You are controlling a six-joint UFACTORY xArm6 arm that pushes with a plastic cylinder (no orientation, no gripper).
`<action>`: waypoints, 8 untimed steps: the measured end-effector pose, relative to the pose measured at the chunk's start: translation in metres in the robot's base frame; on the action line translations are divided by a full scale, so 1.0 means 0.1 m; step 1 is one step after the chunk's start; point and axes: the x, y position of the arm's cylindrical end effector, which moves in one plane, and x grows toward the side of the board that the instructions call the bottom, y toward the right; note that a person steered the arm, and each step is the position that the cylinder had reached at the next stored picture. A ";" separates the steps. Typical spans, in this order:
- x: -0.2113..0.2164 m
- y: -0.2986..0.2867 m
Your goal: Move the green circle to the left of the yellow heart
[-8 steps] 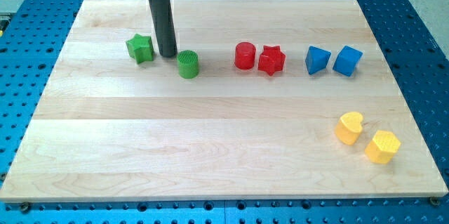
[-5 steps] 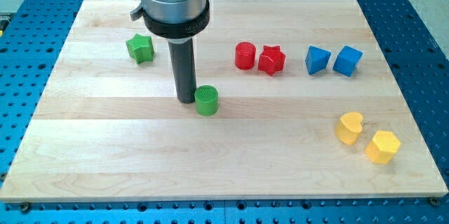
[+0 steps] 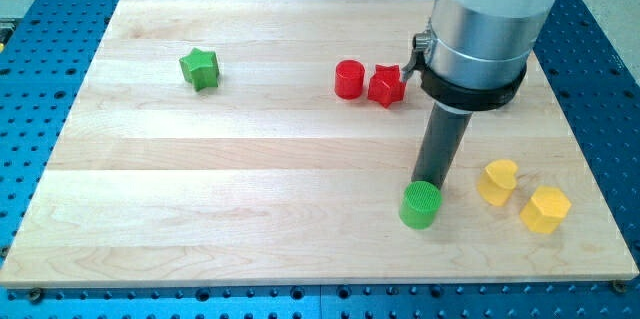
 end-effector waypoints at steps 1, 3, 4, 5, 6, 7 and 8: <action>-0.02 0.00; 0.09 0.00; -0.04 -0.01; -0.07 -0.03; -0.59 0.38; -0.38 1.05; -0.24 0.93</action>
